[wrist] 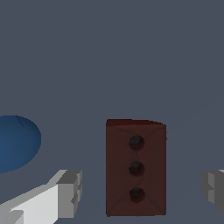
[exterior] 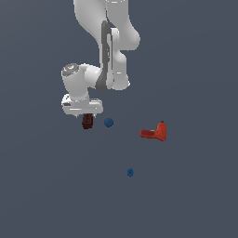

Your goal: Pick up a designated object from a clutter of objects.

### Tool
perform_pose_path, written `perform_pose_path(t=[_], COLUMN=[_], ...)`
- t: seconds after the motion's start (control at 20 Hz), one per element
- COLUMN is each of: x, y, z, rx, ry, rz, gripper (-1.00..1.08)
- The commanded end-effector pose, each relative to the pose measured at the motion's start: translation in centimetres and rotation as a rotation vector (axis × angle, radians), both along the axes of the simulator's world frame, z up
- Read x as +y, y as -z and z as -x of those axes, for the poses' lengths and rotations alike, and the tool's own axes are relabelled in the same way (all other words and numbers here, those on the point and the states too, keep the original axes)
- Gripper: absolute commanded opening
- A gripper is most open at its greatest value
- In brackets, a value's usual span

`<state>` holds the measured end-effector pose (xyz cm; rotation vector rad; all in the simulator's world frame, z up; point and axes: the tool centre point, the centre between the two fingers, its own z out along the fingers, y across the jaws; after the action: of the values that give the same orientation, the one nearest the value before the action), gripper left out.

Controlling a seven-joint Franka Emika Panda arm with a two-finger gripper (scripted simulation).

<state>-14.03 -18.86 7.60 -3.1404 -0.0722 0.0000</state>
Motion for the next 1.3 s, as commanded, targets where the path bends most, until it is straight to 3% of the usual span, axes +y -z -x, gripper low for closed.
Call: perform_pose_path(t=[0.0,0.75,0.8,1.25], x=[0.0,0.0,0.0,0.0], y=[0.4,4.6,4.6,4.6], z=[0.0,0.2,0.2,0.2], rx=[0.000,0.000,0.000,0.000], ry=[0.000,0.000,0.000,0.000], rz=[0.000,0.000,0.000,0.000], gripper=[1.00,1.00,-1.00,-1.00])
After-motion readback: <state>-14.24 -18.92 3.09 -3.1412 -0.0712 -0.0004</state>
